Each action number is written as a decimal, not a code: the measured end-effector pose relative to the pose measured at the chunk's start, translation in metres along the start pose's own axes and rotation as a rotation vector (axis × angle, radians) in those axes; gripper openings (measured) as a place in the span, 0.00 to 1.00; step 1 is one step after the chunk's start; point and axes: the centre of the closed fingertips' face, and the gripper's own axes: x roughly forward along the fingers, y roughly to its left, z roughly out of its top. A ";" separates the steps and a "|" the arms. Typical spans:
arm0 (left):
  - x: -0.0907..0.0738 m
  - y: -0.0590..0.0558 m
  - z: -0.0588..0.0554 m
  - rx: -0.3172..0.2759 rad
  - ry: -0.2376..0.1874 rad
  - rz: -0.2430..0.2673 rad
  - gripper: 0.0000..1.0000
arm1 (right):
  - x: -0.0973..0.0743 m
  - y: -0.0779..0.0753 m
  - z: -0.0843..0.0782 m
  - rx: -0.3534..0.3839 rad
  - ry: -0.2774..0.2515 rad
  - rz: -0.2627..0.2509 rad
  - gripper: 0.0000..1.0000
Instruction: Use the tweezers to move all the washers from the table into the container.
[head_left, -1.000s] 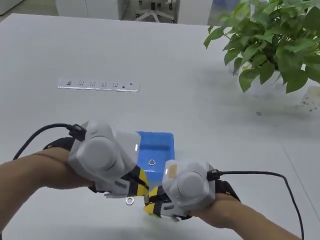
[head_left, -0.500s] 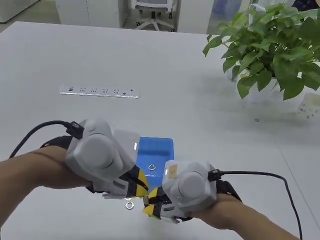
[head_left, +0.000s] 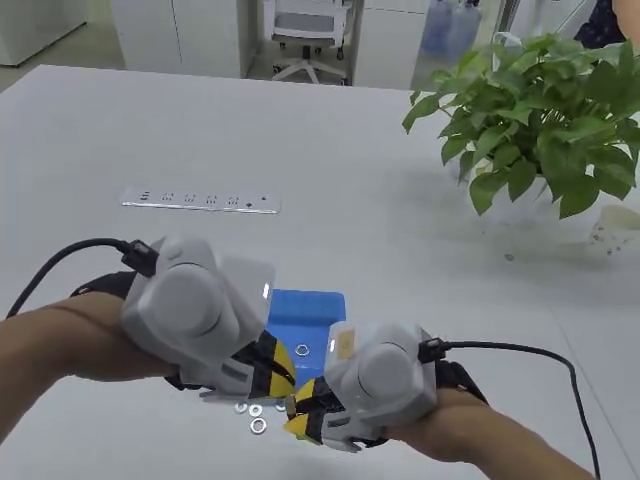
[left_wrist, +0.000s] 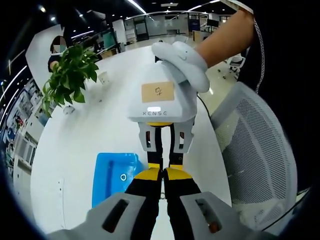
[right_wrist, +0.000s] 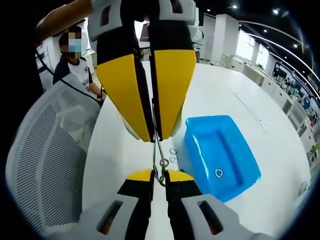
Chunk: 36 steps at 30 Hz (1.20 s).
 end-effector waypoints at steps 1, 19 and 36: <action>-0.001 0.001 0.001 0.000 0.000 0.003 0.06 | -0.001 0.000 0.000 -0.001 0.000 0.000 0.10; -0.016 0.017 0.014 0.031 0.008 0.030 0.06 | -0.015 -0.018 0.017 -0.028 -0.010 -0.021 0.10; -0.022 0.045 0.015 0.038 0.003 0.057 0.06 | -0.018 -0.047 0.026 -0.038 -0.018 -0.042 0.10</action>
